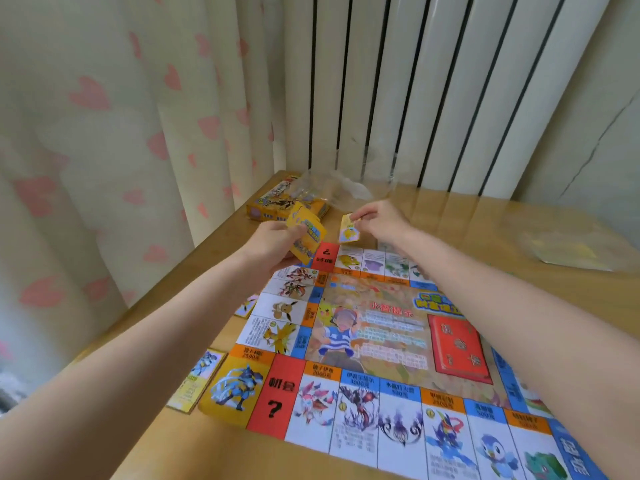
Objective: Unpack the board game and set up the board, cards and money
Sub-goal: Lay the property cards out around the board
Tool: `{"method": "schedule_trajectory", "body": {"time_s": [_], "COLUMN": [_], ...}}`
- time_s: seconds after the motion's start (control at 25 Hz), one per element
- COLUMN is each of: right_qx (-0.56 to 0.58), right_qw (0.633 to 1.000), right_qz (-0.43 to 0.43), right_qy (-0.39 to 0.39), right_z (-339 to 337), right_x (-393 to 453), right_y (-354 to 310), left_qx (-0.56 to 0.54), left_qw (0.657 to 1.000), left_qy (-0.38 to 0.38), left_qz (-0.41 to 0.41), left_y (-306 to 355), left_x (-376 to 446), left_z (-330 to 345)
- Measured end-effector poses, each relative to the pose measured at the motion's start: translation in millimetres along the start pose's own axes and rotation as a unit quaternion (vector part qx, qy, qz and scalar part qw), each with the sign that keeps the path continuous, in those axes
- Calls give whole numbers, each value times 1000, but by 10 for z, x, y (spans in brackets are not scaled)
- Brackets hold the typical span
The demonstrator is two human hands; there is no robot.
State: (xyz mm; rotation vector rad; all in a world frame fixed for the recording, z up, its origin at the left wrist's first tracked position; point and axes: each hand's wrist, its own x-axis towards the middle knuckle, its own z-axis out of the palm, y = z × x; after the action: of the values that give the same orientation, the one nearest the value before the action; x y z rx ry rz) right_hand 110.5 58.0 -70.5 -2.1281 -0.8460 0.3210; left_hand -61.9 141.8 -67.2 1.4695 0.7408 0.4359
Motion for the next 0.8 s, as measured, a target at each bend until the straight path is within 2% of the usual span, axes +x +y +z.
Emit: {"method": "schedule_trajectory", "body": {"time_s": [0.16,0.32,0.48,0.8], "right_qx": [-50,14,42,-121], "right_qw": [998,999,997,992], "right_qz": [2,37,48,28], "right_qy": [-34,-6,-37,7], "right_z": [-79,-94,20,153], "right_x": [315,441,393,322], "right_y": [44,182,290,252], "left_qx": [-51,-57,-60,-76], "left_qw": [999,998,998,996], "left_qy": [10,-1,-15,-20], "left_qz": [-9,-19,-23,-28], "left_y": [37,61,32,-54], "left_x": [166,251,272,245], "left_z": [12,71,114,114]}}
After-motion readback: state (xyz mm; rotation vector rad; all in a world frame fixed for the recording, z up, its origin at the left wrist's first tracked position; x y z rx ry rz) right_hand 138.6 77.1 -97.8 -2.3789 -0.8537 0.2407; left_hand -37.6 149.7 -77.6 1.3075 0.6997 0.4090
